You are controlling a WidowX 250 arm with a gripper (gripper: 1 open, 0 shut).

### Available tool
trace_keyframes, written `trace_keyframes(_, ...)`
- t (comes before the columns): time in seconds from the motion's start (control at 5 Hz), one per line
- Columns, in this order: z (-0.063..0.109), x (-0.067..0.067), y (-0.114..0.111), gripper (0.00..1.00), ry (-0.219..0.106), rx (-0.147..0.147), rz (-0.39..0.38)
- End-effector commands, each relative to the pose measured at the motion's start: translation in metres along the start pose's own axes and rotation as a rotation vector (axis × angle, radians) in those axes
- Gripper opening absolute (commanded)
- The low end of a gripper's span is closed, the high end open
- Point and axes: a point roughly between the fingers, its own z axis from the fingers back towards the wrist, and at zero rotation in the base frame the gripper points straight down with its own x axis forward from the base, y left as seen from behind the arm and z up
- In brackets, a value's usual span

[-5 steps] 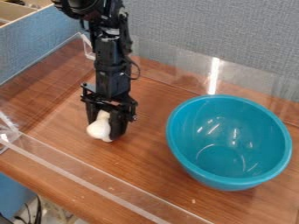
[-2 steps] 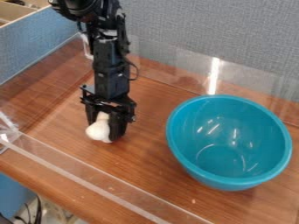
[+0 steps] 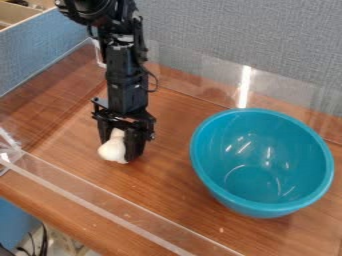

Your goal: Remove the mushroom from inside the blue bowl and put it on the table

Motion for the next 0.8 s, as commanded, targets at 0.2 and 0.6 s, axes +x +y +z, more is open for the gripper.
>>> trace_keyframes(0.2,0.0161,-0.0022,0.0037,0.00,-0.053,0.006,0.016)
trace_keyframes(0.6,0.0164,-0.0049,0.0018,0.00,-0.053,-0.005,0.014)
